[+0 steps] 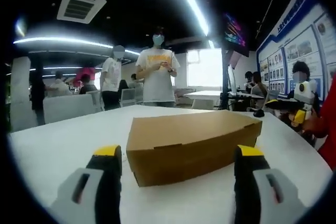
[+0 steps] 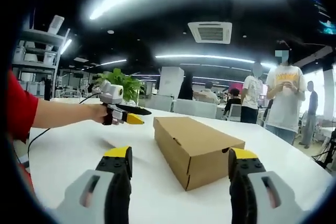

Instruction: Operate the shoe box by opening the lid, removing the specified soft item, and placing it in the target area until the item is outside and the box remains undamaged.

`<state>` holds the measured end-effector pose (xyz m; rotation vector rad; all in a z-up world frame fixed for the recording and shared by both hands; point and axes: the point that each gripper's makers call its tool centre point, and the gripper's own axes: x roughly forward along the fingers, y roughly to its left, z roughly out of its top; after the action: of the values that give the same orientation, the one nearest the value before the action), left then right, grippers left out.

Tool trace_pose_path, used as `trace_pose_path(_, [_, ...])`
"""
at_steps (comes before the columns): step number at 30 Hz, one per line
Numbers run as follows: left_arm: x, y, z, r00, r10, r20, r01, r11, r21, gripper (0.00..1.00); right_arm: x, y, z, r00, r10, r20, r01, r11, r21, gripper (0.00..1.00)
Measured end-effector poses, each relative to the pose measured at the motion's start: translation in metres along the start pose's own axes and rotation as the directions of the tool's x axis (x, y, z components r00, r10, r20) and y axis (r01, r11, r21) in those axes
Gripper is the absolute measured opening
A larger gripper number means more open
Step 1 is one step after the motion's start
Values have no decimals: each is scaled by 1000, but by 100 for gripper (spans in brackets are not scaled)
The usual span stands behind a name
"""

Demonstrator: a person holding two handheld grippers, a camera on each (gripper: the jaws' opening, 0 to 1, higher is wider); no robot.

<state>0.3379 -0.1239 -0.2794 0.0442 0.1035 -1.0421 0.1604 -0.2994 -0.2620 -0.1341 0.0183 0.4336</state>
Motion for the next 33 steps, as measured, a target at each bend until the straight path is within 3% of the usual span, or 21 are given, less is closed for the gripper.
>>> trace_pose_path(8, [0, 23, 0, 1000, -4, 2, 4, 1000, 0, 91, 4, 2, -3, 1000, 3, -10, -3, 1000, -7, 76])
trace_pose_path(13, [3, 11, -1, 1000, 4, -5, -4, 1000, 2, 91, 6, 3, -2, 1000, 12, -2, -12, 1000, -21, 74])
trace_pose_path(23, [4, 12, -17, 1000, -1, -22, 1, 1000, -20, 90, 14, 2, -12, 1000, 22, -18, -22, 1000, -1, 75])
trace_pose_path(33, [6, 5, -19, 1000, -2, -28, 2, 1000, -20, 90, 19, -1, -19, 999, 20, -41, -19, 999, 35, 79])
